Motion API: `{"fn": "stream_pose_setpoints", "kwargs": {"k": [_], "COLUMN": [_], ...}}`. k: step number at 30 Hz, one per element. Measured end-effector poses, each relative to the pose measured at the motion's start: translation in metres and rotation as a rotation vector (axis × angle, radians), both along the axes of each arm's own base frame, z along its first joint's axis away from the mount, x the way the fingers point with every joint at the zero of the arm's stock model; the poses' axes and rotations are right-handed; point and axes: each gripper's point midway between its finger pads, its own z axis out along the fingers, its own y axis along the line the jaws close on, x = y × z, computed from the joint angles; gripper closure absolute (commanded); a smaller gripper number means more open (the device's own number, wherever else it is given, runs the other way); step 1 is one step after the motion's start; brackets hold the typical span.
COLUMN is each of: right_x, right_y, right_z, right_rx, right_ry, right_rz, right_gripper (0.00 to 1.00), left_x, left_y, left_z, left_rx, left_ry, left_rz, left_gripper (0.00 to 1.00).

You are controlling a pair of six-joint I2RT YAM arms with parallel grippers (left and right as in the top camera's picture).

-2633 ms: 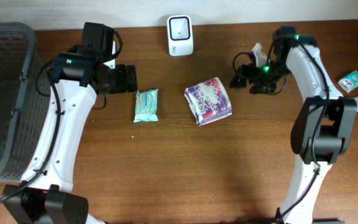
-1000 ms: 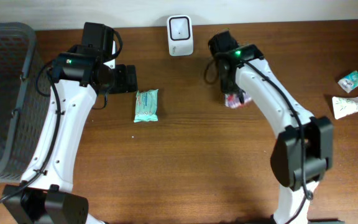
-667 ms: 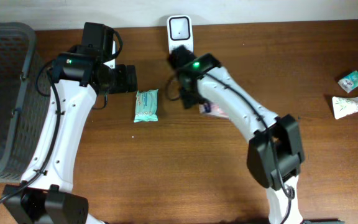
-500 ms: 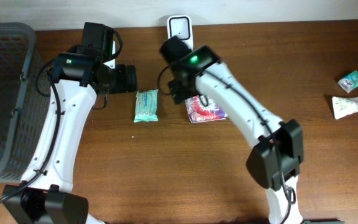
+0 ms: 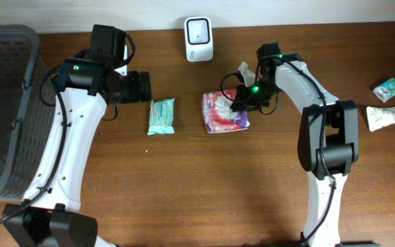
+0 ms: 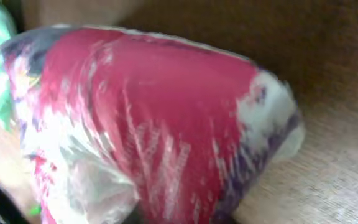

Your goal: Scan the item barcode

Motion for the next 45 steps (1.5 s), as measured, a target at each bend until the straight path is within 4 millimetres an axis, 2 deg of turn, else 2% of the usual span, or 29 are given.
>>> {"fn": "stream_pose_setpoints", "kwargs": {"k": [2,3,4,5,6,8,12,14,15,16,18,20,21,24,26,27,29,30,31,32,33,37,38,39,41,43,44,45], "right_x": [0.016,0.039,0.067,0.102,0.113,0.151,0.176,0.194,0.202,0.208,0.216,0.218,0.217,0.217,0.209,0.205,0.191,0.173,0.157,0.126,0.108,0.015,0.001,-0.018,-0.043,-0.054,-0.050,-0.037], "right_y": [0.004,0.008,0.015,0.027,0.036,0.055,0.069,0.083,0.089,0.091,0.093,0.091,0.090,0.088,0.074,0.050,-0.021,-0.080,-0.121,-0.177,-0.221,-0.351,-0.370,-0.397,-0.429,-0.448,-0.450,-0.444], "right_z": [0.016,0.035,0.064,0.110,0.128,0.164,0.179,0.206,0.208,0.201,0.165,0.112,0.103,0.103,0.100,0.117,0.172,0.215,0.230,0.236,0.235,0.166,0.161,0.158,0.157,0.157,0.156,0.153], "right_rx": [0.012,0.029,0.061,0.120,0.155,0.225,0.189,0.252,0.288,0.302,0.284,0.225,0.210,0.187,0.121,0.085,0.011,-0.035,-0.077,-0.160,-0.215,-0.429,-0.467,-0.503,-0.533,-0.528,-0.508,-0.458], "right_ry": [-0.011,-0.072,-0.170,-0.314,-0.370,-0.534,-0.629,-0.762,-0.786,-0.785,-0.736,-0.653,-0.634,-0.666,-0.636,-0.631,-0.629,-0.632,-0.607,-0.530,-0.483,-0.102,-0.065,-0.032,0.005,0.008,-0.009,-0.034], "right_rz": [-0.063,-0.098,-0.137,-0.184,-0.199,-0.296,-0.499,-0.560,-0.600,-0.631,-0.661,-0.684,-0.684,-0.645,-0.611,-0.622,-0.707,-0.795,-0.857,-0.951,-1.028,-1.261,-1.300,-1.360,-1.434,-1.482,-1.485,-1.469], "right_gripper": [0.96,0.96,0.96,0.96,0.96,0.96,0.96,0.96,0.96,0.96,0.96,0.96,0.96,0.96,0.96,0.96,0.96,0.96,0.96,0.96,0.96,0.96,0.96,0.96,0.96,0.96,0.96,0.96], "left_x": [0.000,0.000,0.000,0.000,0.000,0.000,0.000,0.000,0.000,0.000,0.000,0.000,0.000,0.000,0.000,0.000,0.000,0.000,0.000,-0.001,0.000,0.000,0.000,0.000,0.000,0.000,0.000,0.000], "left_y": [0.000,0.000,0.000,0.000,0.000,0.000,0.000,0.000,0.000,0.000,0.000,0.000,0.000,0.000,0.000,0.000,0.000,0.000,0.000,0.000,0.000,0.000,0.000,0.000,0.000,0.000,0.000,0.000], "left_z": [0.000,0.000,0.000,0.000,0.000,0.000,0.000,0.000,0.000,0.000,0.000,0.000,0.000,0.000,0.000,0.000,0.000,0.000,0.000,0.000,0.000,0.000,0.000,0.000,0.000,0.000,0.000,0.000], "left_rx": [0.000,0.000,0.000,0.000,0.000,0.000,0.000,0.000,0.000,0.000,0.000,0.000,0.000,0.000,0.000,0.000,0.000,0.000,0.000,0.000,0.000,0.000,0.000,0.000,0.000,0.000,0.000,0.000], "left_ry": [0.000,0.000,-0.001,0.000,0.000,0.000,0.000,-0.001,0.000,0.000,0.000,0.000,0.000,0.000,0.000,0.000,0.000,-0.001,0.000,0.002,-0.001,0.000,0.000,0.000,0.000,0.000,0.000,0.000], "left_rz": [0.000,0.000,0.000,0.000,0.001,0.000,0.000,0.001,0.001,0.000,0.000,0.000,0.000,0.000,0.000,0.000,0.000,0.000,0.000,0.000,0.000,0.000,0.000,0.000,0.000,0.000,0.000,0.000], "left_gripper": [0.01,0.01,0.01,0.01,0.01,0.01,0.01,0.01,0.01,0.01,0.01,0.01,0.01,0.01,0.01,0.01,0.01,0.01,0.01,0.01,0.01,0.01,0.01,0.01,0.01,0.01,0.01,0.01]}}
